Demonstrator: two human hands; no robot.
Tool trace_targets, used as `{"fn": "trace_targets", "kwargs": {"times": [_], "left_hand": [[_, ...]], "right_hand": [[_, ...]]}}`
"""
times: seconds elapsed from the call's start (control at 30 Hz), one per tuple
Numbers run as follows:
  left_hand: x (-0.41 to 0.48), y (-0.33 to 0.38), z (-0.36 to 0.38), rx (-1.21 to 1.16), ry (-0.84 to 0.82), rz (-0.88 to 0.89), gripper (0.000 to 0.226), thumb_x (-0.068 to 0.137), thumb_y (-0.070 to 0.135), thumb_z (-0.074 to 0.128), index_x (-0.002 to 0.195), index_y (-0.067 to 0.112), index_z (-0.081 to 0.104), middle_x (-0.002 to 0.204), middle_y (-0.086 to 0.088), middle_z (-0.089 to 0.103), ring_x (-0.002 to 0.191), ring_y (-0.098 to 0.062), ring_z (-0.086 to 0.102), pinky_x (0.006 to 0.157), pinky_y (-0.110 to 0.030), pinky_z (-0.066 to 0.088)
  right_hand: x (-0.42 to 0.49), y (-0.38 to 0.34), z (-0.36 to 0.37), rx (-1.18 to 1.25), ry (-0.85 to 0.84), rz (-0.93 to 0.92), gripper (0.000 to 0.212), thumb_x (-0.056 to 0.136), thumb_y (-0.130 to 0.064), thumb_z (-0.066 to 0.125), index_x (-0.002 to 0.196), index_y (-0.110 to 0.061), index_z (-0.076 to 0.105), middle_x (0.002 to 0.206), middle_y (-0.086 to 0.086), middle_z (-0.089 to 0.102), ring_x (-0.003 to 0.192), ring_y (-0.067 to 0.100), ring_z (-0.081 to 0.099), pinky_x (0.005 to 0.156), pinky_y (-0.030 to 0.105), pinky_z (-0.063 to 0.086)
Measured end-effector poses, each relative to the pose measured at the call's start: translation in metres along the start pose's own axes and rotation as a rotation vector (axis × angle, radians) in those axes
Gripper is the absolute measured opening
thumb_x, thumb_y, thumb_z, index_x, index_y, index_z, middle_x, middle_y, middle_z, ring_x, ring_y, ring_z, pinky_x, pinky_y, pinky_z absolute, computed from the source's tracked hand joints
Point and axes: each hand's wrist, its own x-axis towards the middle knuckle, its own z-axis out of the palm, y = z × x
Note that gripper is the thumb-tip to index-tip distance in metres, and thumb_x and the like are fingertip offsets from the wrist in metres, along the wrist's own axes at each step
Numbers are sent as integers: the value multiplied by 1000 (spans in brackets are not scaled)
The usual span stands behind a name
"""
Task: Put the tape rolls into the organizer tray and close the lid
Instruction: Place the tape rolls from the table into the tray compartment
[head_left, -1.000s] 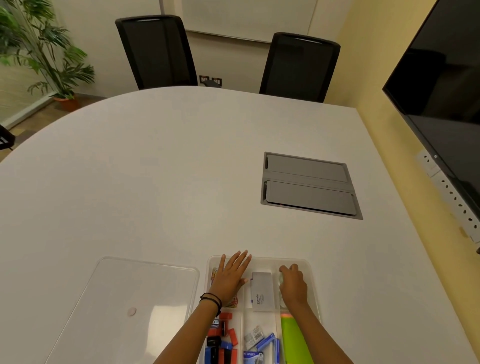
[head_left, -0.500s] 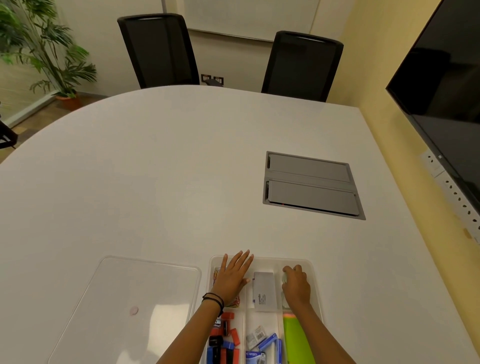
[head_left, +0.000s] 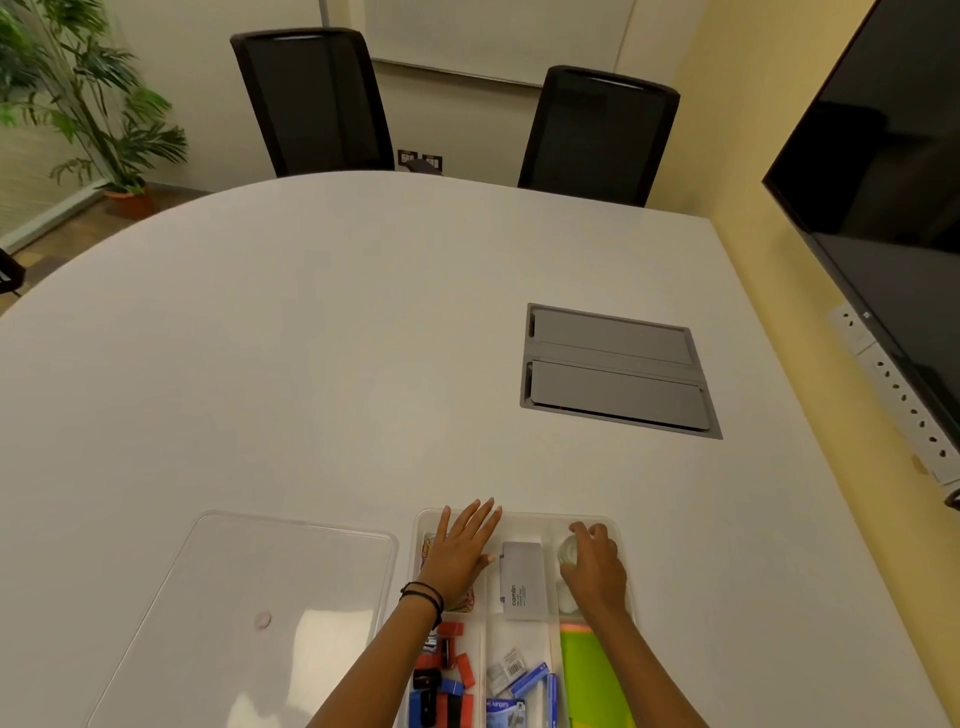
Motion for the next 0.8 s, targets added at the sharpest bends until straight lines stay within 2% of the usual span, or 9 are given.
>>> {"fn": "trace_targets", "kwargs": {"times": [0.1,0.2,0.3,0.43,0.53,0.63,0.8], "left_hand": [[-1,-3,-1,0,3,-22,61,100,31,36,146,22,-2,159,-4,-4,146,-21,-5,111,-44,-17],[0,-10,-3,8,0,-44,61,100,31,36,146,22,-2,159,-4,-4,146,-21,-4,114,-47,-14],[-1,-12,-3,5,2,-62,61,100,30,36,146,22,-3,159,-4,-4,146,-21,-4,114,-47,-13],[-2,-14,-4,14,-17,-64,61,100,31,35,146,22,-5,158,-3,-6,146,-21,-4,115,-47,-11],[-2,-11,-7,17,-28,-60,61,100,31,35,146,21,-4,158,-5,-6,146,-23,-4,116,-47,-10],[-2,-10,-9,16,-33,-59,60,101,31,34,146,21,-4,158,-5,-6,146,-22,-4,116,-48,-9],[-2,-9,-12,16,-48,-68,60,101,31,34,146,21,-4,159,-5,-6,146,-21,-4,116,-47,-9]], "right_hand": [[-2,6,-5,29,29,-32,51,91,-4,49,139,-13,32,138,13,41,120,26,48,91,34,49],[-4,8,-11,20,-5,-55,43,91,1,41,132,-9,38,127,14,50,110,26,54,85,33,49],[-7,16,-10,23,-105,-96,38,89,0,44,126,-10,42,117,14,55,100,25,58,78,30,49],[-20,22,-6,4,-192,-122,50,93,-8,46,139,-13,29,125,14,54,111,25,56,88,30,47],[-26,20,-7,19,-213,-122,52,94,-10,45,142,-14,25,122,14,57,109,25,57,87,29,47],[-30,15,-10,23,-224,-131,49,93,-9,45,139,-13,29,115,15,61,103,25,60,80,30,49],[-34,6,-12,58,-232,-160,42,91,-7,45,133,-15,38,111,14,65,100,26,62,81,33,51]]}}
